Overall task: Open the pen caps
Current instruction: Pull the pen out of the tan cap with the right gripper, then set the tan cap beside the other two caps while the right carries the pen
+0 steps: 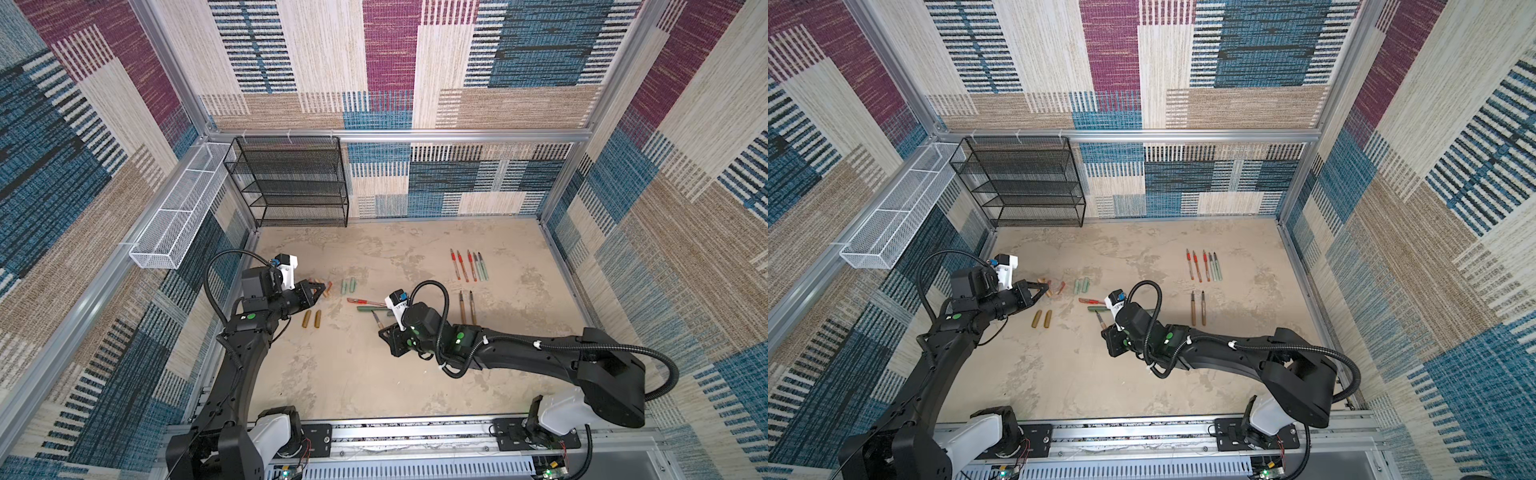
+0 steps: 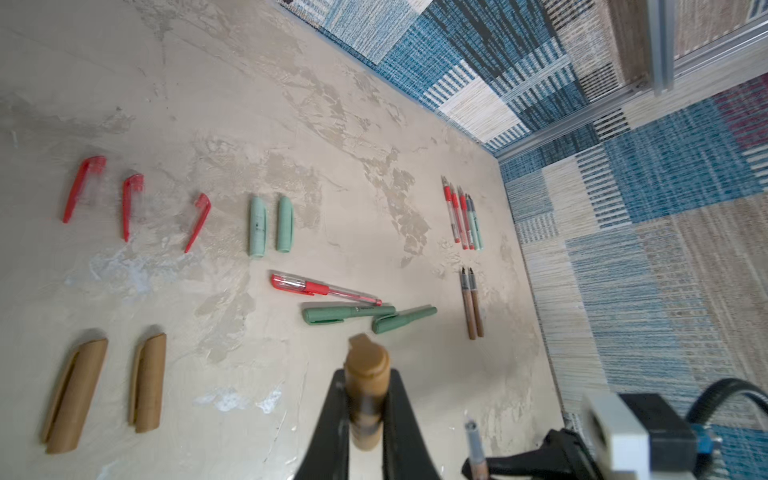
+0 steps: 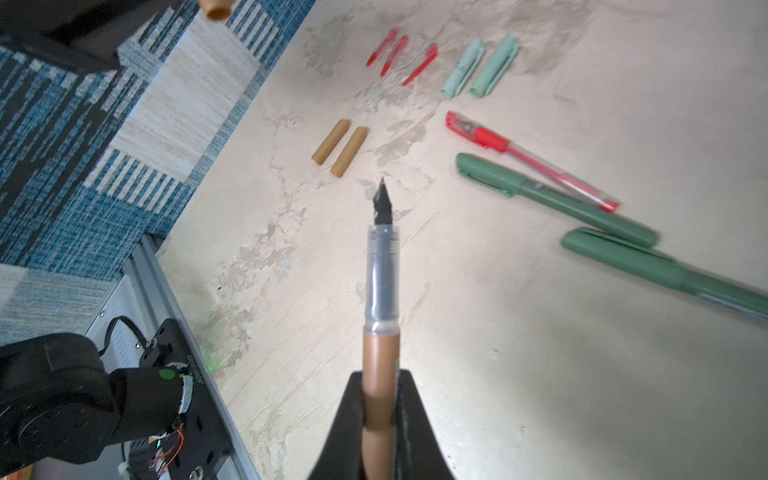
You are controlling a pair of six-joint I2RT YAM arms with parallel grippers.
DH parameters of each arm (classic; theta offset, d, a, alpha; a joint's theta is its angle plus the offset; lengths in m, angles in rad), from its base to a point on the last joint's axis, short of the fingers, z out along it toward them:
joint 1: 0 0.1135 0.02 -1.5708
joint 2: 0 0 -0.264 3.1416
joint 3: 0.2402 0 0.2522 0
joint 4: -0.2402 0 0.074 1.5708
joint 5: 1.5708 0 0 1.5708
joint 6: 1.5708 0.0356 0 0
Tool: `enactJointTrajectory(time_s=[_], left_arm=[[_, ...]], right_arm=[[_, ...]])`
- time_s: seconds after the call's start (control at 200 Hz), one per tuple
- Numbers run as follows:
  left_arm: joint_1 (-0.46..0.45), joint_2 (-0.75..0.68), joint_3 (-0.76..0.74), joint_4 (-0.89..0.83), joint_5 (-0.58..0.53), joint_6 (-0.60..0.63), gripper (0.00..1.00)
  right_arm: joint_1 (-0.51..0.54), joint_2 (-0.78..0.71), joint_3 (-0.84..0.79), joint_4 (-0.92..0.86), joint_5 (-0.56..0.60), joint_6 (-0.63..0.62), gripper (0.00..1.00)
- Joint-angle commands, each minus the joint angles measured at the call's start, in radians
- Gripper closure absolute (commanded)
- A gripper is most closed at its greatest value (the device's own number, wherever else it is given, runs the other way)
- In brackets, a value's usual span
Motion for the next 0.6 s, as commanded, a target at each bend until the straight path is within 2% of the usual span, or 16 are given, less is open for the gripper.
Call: enactJointTrajectory(time_s=[0.0, 0.1, 0.2, 0.596], left_arm=[[-0.016, 0.025, -0.005, -0.078, -0.107, 0.175, 1.0], [-0.04, 0.089, 0.019, -0.149, -0.152, 0.277, 1.0], [-0.079, 0.158, 0.027, -0.17, -0.193, 0.324, 1.0], [-0.126, 0.389, 0.103, -0.222, -0.349, 0.344, 1.0]], right_arm=[[-0.047, -0.043, -0.02, -0.053, 0.053, 0.048, 1.0], [-0.08, -0.099, -0.041, -0.085, 0.086, 0.037, 1.0], [-0.124, -0.131, -0.056, -0.119, 0.095, 0.023, 1.0], [-0.265, -0.3, -0.165, -0.212, 0.103, -0.001, 1.0]])
